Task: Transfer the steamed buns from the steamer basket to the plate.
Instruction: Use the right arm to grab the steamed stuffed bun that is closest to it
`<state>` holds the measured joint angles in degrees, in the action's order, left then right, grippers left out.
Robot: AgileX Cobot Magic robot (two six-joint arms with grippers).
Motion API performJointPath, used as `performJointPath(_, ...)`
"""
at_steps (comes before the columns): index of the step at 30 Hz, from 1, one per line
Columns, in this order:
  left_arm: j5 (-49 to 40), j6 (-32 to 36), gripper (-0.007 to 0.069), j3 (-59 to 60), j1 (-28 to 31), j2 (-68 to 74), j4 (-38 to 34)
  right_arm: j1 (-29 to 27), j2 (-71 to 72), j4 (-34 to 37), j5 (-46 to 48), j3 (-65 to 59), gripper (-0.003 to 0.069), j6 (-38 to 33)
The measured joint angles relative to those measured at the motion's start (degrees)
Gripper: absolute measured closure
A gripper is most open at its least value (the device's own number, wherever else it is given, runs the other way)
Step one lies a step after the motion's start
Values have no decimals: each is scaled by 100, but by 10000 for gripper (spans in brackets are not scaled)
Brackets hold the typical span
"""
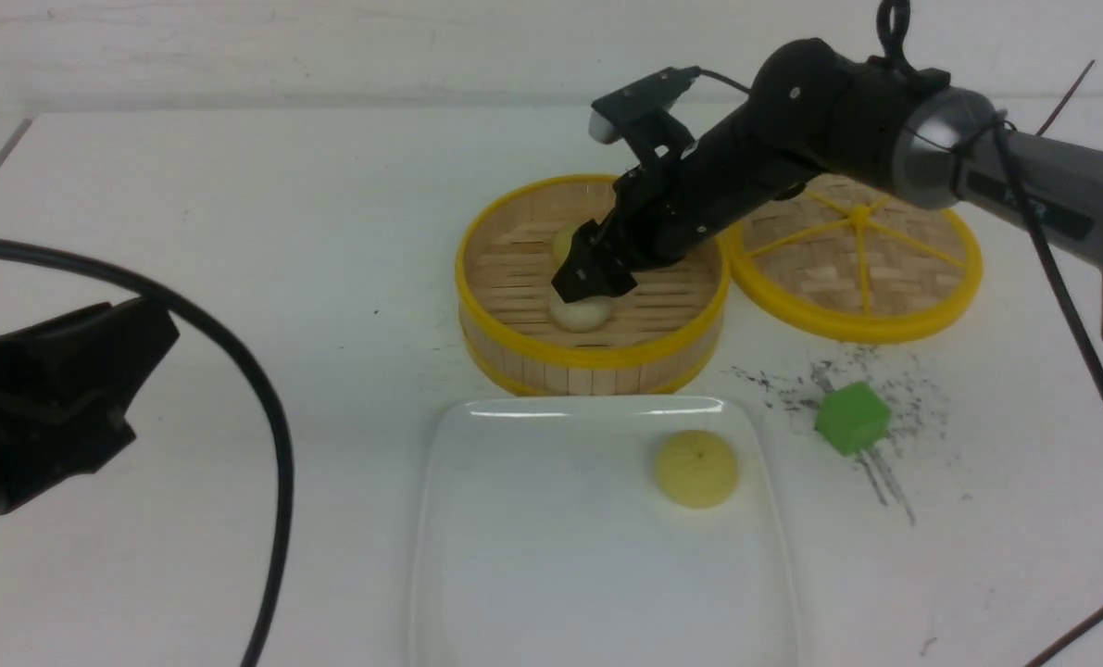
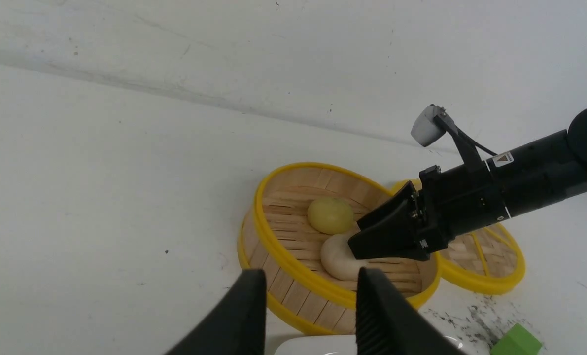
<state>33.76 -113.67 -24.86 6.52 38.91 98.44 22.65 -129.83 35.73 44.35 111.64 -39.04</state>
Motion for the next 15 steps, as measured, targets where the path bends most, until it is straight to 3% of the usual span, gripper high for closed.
performJointPath(6,0,0,337,0,0,0,0,0,-69,0,-18,2,189,-11)
performJointPath(11,0,0,337,0,0,0,0,6,-179,15,-66,2,255,-11)
performJointPath(15,0,0,337,0,0,0,0,6,-214,18,-98,7,529,-14)
